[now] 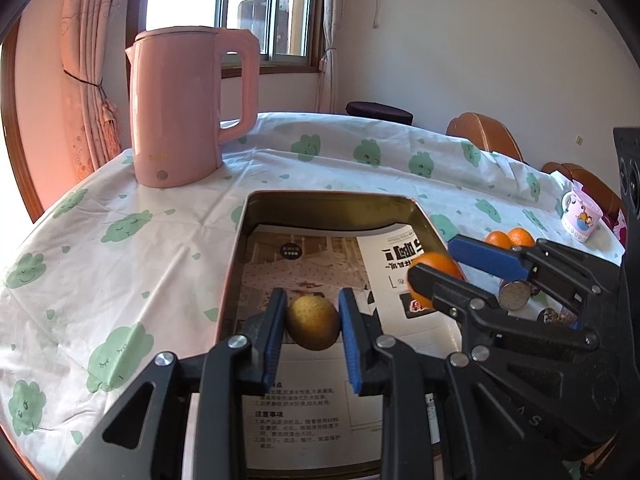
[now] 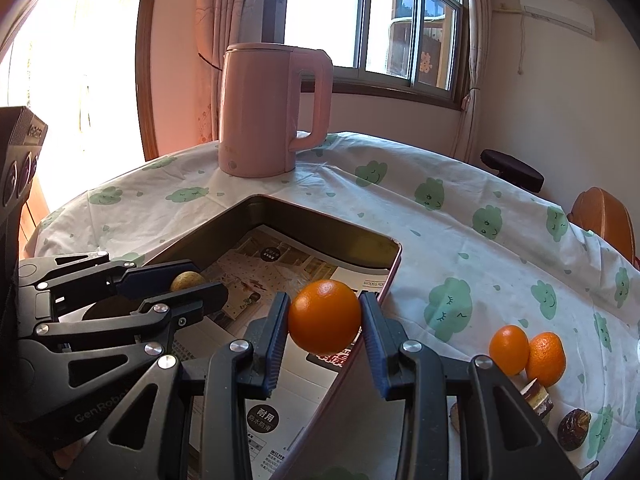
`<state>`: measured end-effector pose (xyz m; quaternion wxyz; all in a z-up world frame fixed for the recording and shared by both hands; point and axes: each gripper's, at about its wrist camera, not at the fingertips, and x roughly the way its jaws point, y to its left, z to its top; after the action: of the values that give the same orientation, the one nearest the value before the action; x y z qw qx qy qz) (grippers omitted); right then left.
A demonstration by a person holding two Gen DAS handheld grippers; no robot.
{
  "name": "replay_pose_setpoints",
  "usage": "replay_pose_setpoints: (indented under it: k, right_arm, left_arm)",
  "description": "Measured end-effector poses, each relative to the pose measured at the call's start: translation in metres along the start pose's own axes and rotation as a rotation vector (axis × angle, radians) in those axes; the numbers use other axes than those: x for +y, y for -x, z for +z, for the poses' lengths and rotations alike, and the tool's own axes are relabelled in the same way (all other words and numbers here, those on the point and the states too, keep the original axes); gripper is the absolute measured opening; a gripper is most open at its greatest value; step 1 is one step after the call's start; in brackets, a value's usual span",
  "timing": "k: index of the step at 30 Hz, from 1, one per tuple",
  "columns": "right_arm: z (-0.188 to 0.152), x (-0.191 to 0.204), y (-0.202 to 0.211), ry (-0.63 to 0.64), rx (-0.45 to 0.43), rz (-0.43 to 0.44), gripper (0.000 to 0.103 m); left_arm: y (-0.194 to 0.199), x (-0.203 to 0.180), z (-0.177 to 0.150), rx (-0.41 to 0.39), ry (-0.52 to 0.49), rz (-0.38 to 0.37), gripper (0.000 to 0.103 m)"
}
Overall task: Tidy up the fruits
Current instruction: 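Open both grippers to drop the yellow fruit and orange into the tin box, then grasp the brown chestnut fruit with the left gripper while the right gripper grasps a yellow fruit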
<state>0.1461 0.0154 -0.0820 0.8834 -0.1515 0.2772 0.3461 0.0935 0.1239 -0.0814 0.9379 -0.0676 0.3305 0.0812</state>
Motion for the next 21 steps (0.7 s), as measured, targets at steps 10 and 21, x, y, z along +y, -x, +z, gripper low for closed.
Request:
replay_pose_setpoints:
  k: [10,21]
  right_arm:
    - [-0.003,-0.003,0.019,-0.015,-0.040,-0.029,0.054]
    - [-0.056,-0.043,0.104,-0.050,-0.076,-0.179,0.068]
  left_arm:
    - [0.025,0.001,-0.004,-0.128,0.006,0.049,0.058]
    - [0.050,-0.033,-0.020,-0.206,-0.051,-0.019,0.090]
